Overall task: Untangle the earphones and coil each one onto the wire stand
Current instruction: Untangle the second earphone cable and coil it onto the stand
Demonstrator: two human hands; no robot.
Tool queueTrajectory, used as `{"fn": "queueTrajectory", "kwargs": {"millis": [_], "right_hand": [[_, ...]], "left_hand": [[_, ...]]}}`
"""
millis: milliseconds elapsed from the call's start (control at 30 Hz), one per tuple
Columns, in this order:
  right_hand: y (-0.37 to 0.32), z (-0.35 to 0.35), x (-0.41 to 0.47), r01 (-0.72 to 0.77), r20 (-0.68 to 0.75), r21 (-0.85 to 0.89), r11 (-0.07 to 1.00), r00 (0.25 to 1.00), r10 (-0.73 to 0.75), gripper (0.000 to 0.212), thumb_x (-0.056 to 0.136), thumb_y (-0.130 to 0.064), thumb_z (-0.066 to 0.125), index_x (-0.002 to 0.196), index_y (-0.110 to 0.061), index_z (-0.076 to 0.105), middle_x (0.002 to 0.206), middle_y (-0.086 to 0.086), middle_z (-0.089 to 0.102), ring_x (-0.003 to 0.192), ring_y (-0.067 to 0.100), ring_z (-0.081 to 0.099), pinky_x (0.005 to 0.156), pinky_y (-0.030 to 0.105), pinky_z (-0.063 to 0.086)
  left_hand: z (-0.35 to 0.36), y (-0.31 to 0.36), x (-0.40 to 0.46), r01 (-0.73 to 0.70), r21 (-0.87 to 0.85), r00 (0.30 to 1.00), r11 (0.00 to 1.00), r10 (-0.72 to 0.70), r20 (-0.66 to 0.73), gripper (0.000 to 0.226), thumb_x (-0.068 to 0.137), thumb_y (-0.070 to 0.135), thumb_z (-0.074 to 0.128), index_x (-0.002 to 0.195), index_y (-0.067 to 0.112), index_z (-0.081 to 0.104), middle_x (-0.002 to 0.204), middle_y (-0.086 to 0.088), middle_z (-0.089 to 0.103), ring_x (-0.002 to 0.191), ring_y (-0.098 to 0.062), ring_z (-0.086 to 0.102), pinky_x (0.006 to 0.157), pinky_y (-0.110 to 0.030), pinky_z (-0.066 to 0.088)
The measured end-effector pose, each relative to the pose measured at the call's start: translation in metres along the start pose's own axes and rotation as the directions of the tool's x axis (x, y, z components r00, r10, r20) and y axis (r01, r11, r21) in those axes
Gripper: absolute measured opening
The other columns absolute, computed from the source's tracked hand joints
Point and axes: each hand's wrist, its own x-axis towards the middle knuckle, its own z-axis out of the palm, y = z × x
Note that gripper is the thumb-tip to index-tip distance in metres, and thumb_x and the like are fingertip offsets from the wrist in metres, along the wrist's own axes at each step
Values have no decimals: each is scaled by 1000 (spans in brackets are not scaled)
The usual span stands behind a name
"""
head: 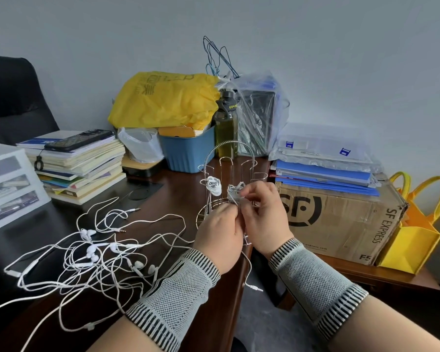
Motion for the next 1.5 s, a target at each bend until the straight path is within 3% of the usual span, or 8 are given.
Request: {"fn": "queueTrajectory", "kwargs": {"millis": [200, 367, 600, 700, 767, 900, 1100, 1500], "right_hand": [[14, -4, -5, 214, 107, -59, 975, 973, -207, 19, 80, -10, 62, 95, -15, 74, 106, -2, 46, 97, 1, 50, 85, 7, 41], [17, -10, 1, 208, 92, -107, 972, 976, -199, 20, 81, 2, 70, 93, -13, 74, 105, -2, 54, 95, -6, 52, 84, 0, 39], [7, -12, 2, -66, -15, 117, 991, 998, 69, 22, 88, -12, 67, 82, -33, 64, 86, -7, 69, 74, -2, 63, 70, 10, 49], [4, -14, 4, -240, 3, 283, 928, 968, 250, 6, 88, -9, 66, 87, -13, 70, 79, -1, 70, 59, -3, 60, 56, 10, 48], [4, -14, 5, -301, 11, 346, 889, 948, 317, 4, 88, -7, 66, 88, -6, 71, 79, 4, 70, 59, -1, 60, 55, 12, 49], [6, -11, 7, -381, 24, 416, 826, 912, 409, 8, 86, -5, 67, 81, -9, 72, 77, 8, 72, 63, 9, 64, 59, 22, 53], [8, -14, 7, -444, 65, 488, 751, 877, 476, 12, 83, -1, 67, 74, -8, 72, 77, 14, 72, 70, 22, 64, 73, 38, 56], [13, -28, 5, -480, 176, 827, 293, 716, 676, 14, 86, -2, 63, 73, -8, 62, 61, 5, 61, 55, 14, 58, 55, 24, 50]], "left_hand": [[-3, 3, -1, -30, 128, 999, 991, 25, 39, 25, 100, 20, 38, 106, 12, 60, 122, -1, 59, 116, -20, 50, 101, -28, 33], [-4, 1, -1, -30, 51, 999, 998, 29, 18, 23, 98, 19, 41, 75, 17, 42, 89, 4, 53, 91, -19, 49, 83, -32, 39], [-6, -6, 3, 192, -173, 959, 966, -222, -174, 23, 100, 33, 44, 91, 23, 62, 82, 8, 64, 72, -5, 57, 62, -12, 35], [2, -11, 6, 253, -272, 938, 929, -304, -165, 31, 100, 30, 44, 115, 19, 69, 94, 3, 74, 86, -12, 69, 84, -29, 52], [5, -10, 8, 277, -429, 925, 859, -359, -122, 31, 100, 26, 45, 120, 17, 66, 98, 6, 72, 81, -11, 73, 84, -38, 57], [5, 1, 13, 294, -701, 916, 650, -401, 13, 19, 101, 22, 49, 95, 26, 67, 93, 6, 73, 71, -14, 74, 68, -30, 60], [14, 3, 25, 295, -823, 880, 486, -473, 36, 14, 94, 24, 61, 92, 17, 72, 90, -5, 76, 82, -23, 74, 77, -43, 60], [16, 4, 22, 238, -897, 852, 372, -523, 9, 4, 88, 20, 70, 84, 19, 70, 63, 9, 71, 58, -2, 65, 53, -17, 52]]}}
